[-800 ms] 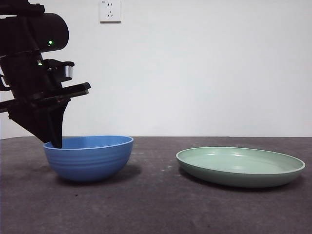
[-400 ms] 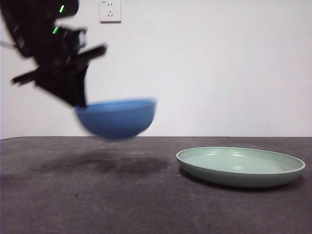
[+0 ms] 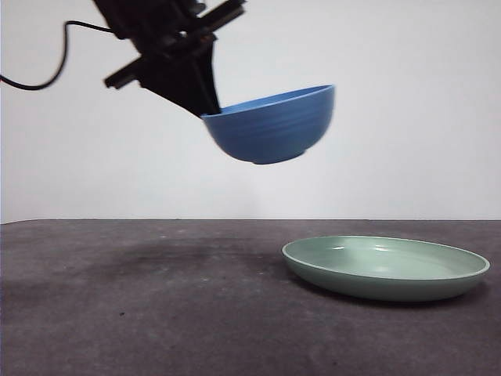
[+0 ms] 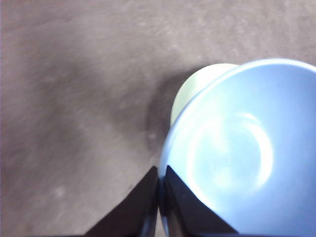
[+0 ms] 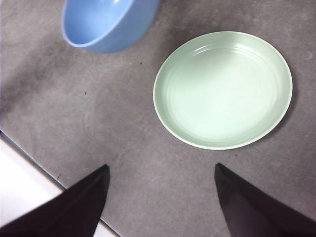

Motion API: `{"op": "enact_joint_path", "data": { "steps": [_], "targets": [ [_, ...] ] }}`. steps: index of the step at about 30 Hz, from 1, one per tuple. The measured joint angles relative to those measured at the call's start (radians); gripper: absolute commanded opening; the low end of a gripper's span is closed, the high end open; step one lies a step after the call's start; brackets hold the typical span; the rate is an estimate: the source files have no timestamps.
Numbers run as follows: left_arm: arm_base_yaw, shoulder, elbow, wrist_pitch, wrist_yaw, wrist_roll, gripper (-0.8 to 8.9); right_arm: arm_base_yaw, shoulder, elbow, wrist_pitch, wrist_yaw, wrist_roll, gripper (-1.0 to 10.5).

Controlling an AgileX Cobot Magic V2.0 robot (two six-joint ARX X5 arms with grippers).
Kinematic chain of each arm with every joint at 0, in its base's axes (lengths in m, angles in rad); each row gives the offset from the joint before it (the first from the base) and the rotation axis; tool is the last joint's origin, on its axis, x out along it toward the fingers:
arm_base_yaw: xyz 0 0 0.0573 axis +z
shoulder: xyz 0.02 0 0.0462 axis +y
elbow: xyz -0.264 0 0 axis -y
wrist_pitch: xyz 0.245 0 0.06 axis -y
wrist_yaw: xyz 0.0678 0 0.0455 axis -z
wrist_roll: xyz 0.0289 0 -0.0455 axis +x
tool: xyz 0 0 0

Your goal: Pick up the blue bowl, put it on the green plate, put it on desk

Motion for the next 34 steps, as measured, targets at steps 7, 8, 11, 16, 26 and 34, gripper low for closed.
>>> {"op": "enact_joint_path", "data": {
  "steps": [7,8,11,16,26,34],
  "targets": [
    [-0.058,0.180,0.100,-0.002,-0.001,-0.010,0.10,0.000,0.000,0.000,0.000,0.000,0.008,3.4],
    [-0.071,0.213,0.123,-0.003,-0.001,-0.010,0.11,0.000,0.000,0.000,0.000,0.000,0.008,3.4],
    [-0.095,0.290,0.189,-0.008,0.000,-0.010,0.11,0.000,0.000,0.000,0.000,0.002,0.008,3.4],
    [-0.121,0.411,0.286,-0.013,-0.001,-0.010,0.10,0.000,0.000,0.000,0.000,0.020,0.008,3.4],
    [-0.153,0.513,0.335,-0.026,-0.005,-0.010,0.10,0.000,0.000,0.000,0.000,0.024,0.008,3.4],
    [-0.158,0.520,0.351,-0.049,-0.007,-0.010,2.24,0.000,0.000,0.000,0.000,0.024,0.008,3.4]
  ]
}}
